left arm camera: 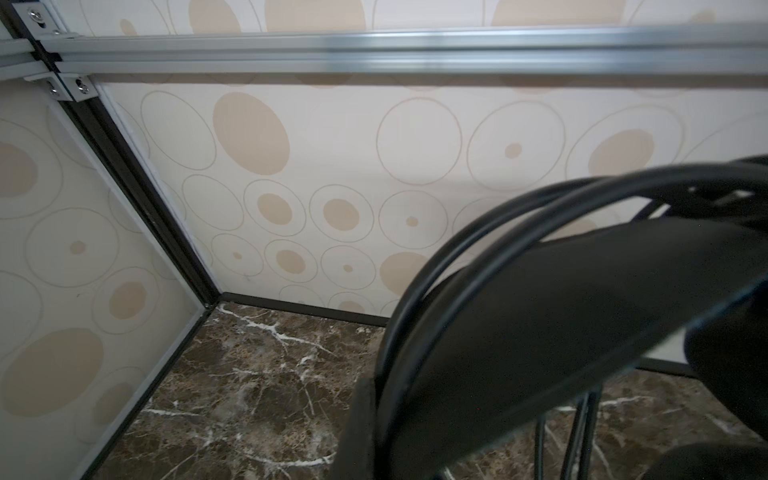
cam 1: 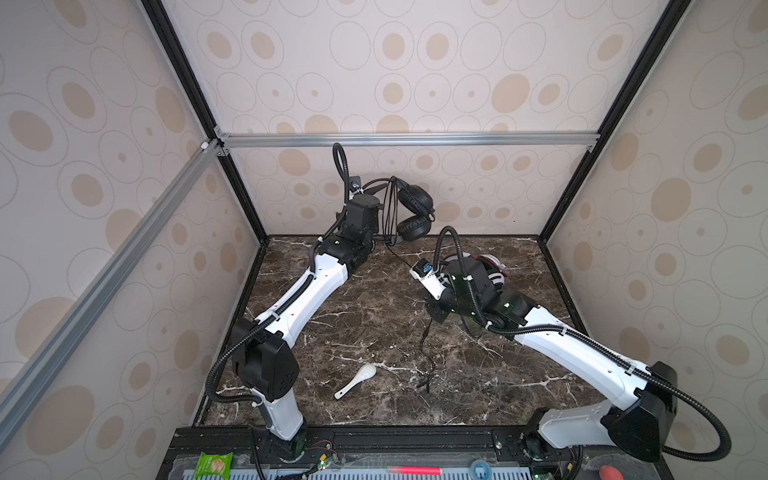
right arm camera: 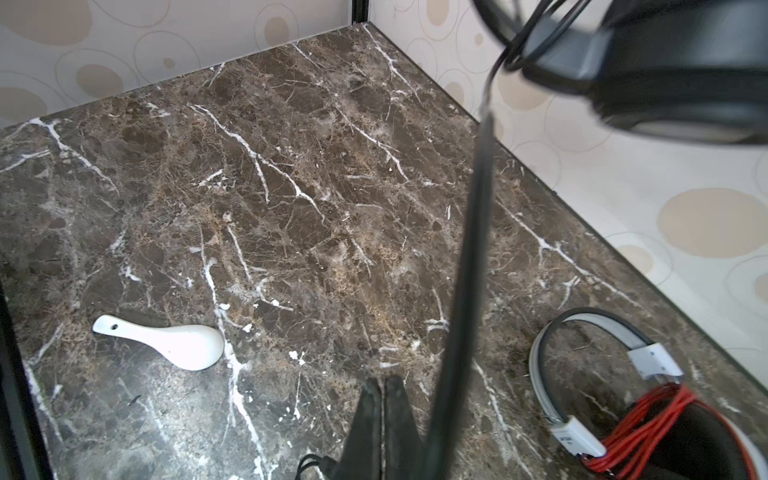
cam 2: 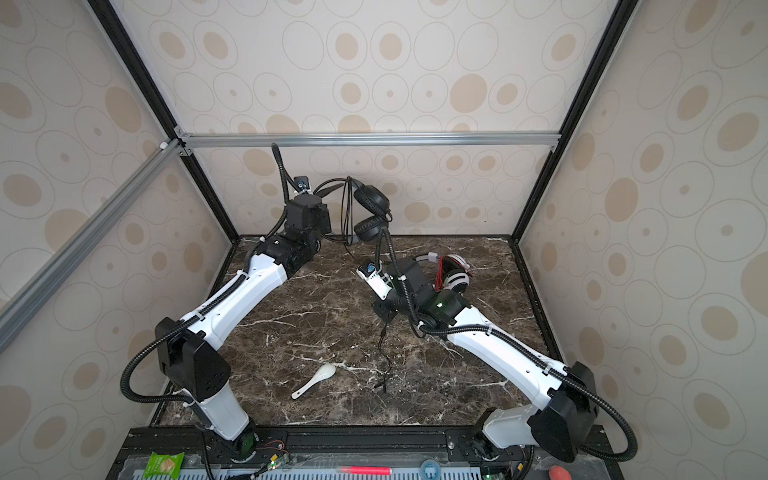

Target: Wrap the headphones

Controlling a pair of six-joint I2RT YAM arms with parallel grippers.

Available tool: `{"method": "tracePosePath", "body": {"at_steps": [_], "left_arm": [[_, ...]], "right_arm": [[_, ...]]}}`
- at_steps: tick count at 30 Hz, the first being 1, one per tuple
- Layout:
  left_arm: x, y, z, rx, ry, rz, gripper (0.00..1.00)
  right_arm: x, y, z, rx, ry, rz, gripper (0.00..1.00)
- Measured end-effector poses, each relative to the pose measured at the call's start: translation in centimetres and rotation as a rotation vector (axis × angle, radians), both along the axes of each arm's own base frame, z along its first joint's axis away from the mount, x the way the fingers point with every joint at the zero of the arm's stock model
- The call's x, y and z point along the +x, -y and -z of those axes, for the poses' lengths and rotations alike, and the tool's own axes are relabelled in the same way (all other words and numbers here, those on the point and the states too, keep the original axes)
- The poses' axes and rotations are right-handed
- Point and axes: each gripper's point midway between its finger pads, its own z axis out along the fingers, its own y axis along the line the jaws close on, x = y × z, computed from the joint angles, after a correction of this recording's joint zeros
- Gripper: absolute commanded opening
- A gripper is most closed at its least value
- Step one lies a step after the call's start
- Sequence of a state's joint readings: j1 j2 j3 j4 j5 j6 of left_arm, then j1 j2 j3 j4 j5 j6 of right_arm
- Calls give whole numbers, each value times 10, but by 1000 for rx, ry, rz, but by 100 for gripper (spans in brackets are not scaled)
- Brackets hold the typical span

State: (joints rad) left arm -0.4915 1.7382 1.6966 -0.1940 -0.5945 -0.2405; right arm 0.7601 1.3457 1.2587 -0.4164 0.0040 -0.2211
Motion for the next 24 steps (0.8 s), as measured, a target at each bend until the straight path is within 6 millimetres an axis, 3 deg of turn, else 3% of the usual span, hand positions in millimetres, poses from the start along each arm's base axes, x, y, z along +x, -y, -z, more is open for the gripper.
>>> {"method": "tracePosePath", "body": {"at_steps": [6,14,24], "left_arm": [[-6,5,35,162,-102,45,0],[-19,20,49,253,-186,197,0],[-61,34,68,281,-298,422,0]], "right_arm": [[13,3,-20,-75,88,2,0],[40,14,-23,-263,221,15,0],[77,32,-40,-379,317,33,0]]}}
